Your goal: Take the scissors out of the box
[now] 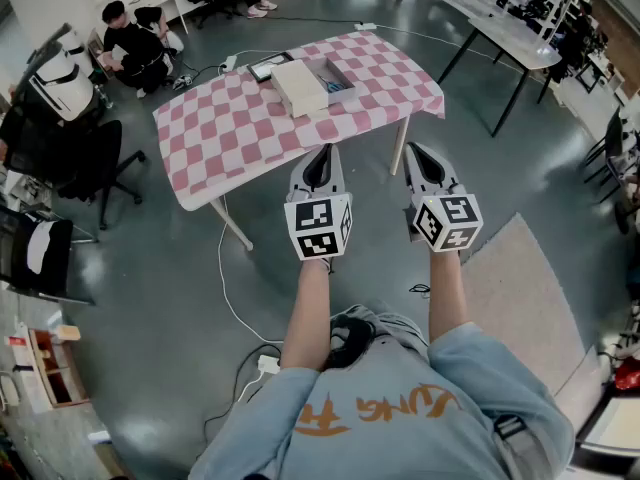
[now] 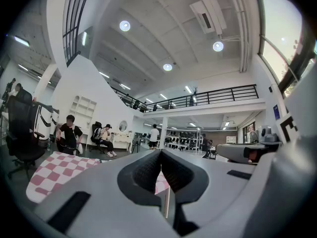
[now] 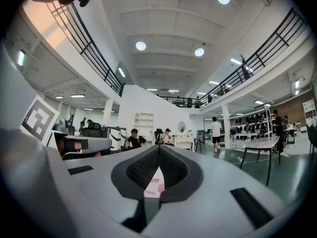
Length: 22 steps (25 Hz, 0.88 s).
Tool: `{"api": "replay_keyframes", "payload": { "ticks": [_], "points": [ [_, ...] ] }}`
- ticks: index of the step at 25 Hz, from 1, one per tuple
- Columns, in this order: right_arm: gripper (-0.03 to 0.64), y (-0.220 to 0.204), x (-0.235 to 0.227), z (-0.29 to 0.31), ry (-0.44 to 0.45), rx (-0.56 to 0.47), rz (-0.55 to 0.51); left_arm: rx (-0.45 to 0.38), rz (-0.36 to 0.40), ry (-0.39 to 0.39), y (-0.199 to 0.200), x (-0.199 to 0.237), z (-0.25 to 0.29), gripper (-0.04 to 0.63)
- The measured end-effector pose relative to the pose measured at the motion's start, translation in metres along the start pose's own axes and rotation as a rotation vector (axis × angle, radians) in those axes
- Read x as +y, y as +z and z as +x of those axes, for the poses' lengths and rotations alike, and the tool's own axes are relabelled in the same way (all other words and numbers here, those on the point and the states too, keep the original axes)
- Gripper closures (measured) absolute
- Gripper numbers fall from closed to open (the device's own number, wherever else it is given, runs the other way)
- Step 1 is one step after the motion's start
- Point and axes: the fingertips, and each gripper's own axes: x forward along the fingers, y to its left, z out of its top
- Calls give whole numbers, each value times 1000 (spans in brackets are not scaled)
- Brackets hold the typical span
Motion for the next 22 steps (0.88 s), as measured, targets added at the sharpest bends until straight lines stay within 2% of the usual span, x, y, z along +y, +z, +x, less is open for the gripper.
{"api": "replay_keyframes", "payload": {
  "ticks": [11,22],
  "points": [
    [621,10,13,12,-13,-14,-11,2,-35,-19,0,0,7,575],
    [620,15,-4,3,-44,-17,14,-14,-72,37,6,24,4,575]
  ]
}}
